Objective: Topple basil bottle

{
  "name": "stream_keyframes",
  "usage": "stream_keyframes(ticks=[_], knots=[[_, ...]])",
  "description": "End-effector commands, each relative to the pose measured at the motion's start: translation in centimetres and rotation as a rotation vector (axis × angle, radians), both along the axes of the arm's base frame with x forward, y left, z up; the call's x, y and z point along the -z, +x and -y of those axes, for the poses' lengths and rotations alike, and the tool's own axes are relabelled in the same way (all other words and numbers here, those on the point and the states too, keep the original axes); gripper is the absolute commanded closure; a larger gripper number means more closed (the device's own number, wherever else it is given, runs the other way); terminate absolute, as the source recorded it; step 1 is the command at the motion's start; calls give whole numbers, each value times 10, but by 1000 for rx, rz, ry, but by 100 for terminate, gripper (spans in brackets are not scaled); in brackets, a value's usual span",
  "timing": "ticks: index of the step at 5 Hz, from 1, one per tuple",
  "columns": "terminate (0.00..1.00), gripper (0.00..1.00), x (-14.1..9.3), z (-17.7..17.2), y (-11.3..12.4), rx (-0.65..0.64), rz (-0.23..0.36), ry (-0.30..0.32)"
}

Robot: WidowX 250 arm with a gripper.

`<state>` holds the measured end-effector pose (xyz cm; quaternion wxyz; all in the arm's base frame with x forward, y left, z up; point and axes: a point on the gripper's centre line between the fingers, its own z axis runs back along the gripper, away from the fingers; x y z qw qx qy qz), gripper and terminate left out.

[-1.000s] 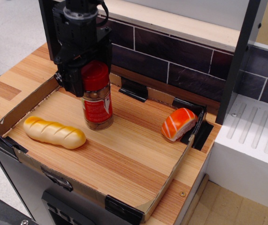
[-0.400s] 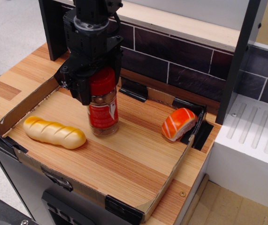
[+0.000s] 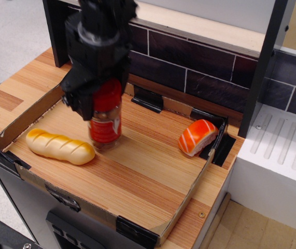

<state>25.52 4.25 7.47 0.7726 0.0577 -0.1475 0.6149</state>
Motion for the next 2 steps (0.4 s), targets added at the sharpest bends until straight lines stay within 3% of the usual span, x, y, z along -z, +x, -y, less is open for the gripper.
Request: stream_keyframes(ticks=[1,2], knots=[[0,100,3,4,10,108,139,215],[0,100,10,7,14,122,160,246]])
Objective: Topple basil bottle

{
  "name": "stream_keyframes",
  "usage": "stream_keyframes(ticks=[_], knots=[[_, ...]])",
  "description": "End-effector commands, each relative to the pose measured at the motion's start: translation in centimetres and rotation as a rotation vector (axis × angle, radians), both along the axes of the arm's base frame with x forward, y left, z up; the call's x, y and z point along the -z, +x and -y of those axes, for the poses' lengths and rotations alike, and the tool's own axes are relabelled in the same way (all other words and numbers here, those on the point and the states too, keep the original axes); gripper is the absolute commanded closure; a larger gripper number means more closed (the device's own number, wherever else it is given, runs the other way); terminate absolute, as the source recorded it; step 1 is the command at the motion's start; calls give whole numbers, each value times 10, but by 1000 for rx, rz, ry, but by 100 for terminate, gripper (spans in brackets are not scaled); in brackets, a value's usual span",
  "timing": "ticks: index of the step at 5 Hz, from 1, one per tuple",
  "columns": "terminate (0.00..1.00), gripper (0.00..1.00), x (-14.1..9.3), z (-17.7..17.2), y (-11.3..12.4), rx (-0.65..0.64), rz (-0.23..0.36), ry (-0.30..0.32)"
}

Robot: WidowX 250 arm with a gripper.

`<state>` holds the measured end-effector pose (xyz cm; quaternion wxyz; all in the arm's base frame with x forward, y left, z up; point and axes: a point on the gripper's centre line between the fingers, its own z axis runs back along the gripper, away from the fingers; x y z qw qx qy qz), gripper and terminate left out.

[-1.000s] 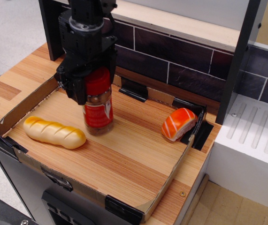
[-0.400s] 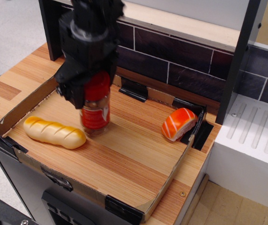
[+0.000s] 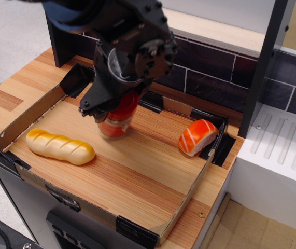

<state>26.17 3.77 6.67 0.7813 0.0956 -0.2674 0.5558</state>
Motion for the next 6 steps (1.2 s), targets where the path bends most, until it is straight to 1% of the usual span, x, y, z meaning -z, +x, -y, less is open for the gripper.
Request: stream_keyframes(ticks=[1,2,3,4,5,6], knots=[[0,100,15,9,3,34,-14,-49],[0,100,29,15,-5,54,-77,-156],[0,100,38,18,-7,44,-128,-213],[0,0,40,20,-13,7,-180,-271],[0,0,39,24,-17,60,-196,-302],[0,0,38,28,-18,111,-181,-337]])
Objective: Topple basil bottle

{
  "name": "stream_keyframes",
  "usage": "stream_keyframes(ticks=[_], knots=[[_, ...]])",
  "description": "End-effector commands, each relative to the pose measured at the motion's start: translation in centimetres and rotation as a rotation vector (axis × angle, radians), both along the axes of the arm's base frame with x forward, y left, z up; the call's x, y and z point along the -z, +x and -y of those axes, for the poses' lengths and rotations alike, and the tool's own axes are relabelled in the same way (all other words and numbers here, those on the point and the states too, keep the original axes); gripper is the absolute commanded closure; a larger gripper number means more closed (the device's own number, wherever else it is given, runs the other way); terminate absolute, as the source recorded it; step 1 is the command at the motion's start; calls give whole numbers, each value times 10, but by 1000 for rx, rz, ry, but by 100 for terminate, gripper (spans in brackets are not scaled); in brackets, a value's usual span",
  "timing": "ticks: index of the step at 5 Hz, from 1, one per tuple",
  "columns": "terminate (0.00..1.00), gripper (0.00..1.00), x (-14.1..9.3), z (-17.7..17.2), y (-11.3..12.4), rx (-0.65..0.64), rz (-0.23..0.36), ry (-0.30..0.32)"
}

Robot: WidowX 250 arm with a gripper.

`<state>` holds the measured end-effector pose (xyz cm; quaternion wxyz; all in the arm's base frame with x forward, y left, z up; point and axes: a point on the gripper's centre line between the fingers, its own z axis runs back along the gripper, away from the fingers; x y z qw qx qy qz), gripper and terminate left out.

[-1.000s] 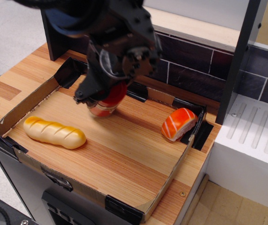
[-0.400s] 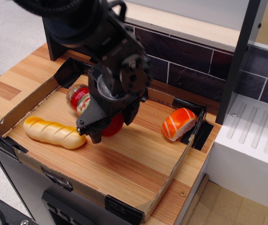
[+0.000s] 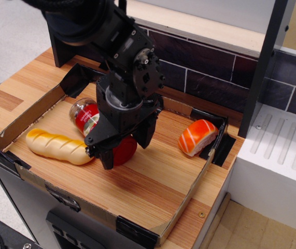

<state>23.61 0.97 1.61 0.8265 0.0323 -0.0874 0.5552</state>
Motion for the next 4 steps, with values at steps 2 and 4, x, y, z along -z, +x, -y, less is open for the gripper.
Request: stream_keyframes(ticks=[2,4], knots=[[0,0,-27,4,13,43,73,-61],[0,0,-73,-11,16,-19,41,-88]])
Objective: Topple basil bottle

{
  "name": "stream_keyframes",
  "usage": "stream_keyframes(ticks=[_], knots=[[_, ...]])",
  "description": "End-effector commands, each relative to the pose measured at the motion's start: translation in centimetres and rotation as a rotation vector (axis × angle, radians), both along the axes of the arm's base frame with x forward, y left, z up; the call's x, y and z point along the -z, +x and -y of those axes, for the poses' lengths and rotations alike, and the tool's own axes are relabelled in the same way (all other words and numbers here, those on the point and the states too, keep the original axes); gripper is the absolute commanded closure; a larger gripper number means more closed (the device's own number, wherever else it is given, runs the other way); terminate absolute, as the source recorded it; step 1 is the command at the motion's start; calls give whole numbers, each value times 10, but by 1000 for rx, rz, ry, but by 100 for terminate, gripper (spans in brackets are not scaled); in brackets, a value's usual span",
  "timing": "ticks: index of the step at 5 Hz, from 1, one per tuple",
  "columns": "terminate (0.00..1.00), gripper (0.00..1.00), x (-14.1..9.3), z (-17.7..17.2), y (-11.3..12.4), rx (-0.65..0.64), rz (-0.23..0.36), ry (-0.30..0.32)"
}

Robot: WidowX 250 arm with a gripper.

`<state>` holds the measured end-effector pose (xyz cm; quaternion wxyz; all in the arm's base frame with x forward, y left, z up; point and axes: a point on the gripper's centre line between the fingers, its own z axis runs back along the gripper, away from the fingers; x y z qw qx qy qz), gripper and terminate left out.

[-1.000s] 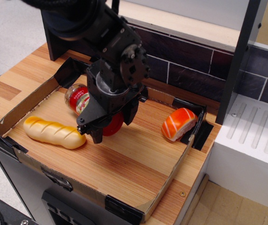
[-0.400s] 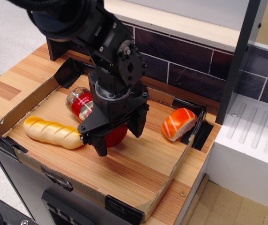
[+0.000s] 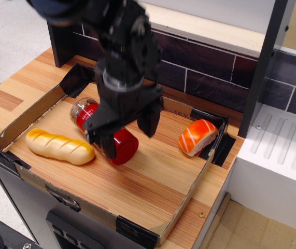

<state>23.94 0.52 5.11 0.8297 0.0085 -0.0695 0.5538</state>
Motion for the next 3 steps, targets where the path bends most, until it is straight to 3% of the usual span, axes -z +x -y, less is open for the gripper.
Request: stream_keyframes(ticks=[1,2,3], knots=[[0,0,-38,-15,13,-29,44,-29],[0,0,-38,-15,13,-29,44,-29],[100,0,-38,-15,13,-29,44,-29]])
